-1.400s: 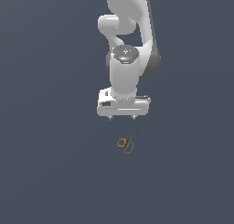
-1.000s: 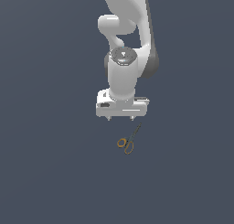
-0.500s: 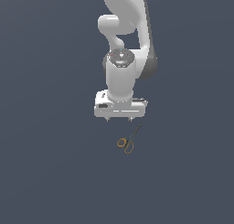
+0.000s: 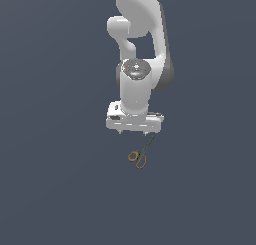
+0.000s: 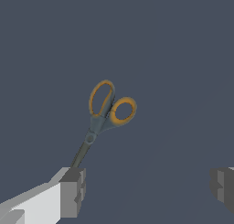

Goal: Pick up the object and move it to a goal position.

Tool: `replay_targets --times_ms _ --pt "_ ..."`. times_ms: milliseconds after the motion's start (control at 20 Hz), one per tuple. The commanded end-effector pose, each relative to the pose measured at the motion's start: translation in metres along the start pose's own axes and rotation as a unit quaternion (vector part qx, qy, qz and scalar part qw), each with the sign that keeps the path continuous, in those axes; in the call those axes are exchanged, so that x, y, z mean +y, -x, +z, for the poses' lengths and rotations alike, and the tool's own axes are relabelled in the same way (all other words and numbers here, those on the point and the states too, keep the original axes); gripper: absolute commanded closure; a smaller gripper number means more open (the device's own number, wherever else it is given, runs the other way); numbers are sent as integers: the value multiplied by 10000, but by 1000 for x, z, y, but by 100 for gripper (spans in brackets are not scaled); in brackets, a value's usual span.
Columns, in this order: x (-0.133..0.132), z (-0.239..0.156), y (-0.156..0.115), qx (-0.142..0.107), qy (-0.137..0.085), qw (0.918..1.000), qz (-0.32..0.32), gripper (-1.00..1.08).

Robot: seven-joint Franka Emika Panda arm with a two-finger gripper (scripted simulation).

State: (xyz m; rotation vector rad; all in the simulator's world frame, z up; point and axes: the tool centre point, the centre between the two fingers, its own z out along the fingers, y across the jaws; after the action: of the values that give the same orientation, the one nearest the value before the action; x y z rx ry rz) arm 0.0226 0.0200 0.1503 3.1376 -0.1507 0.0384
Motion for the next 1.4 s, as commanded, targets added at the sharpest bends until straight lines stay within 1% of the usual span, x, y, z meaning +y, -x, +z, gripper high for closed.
replay_targets --times_ms 0,300,600,850,1100,1350 --pt "-5 5 -1 -10 -6 9998 217 -92" --pt "-18 22 -3 -39 -15 9959 899 -92" --pt "-33 40 -4 -67 -14 9868 1620 -92" --pt "-44 55 -5 -86 -3 9752 2212 -92" --pt "-56 70 -5 -101 13 9606 2777 -92" --pt "-64 81 -4 -108 30 9472 3204 -92"
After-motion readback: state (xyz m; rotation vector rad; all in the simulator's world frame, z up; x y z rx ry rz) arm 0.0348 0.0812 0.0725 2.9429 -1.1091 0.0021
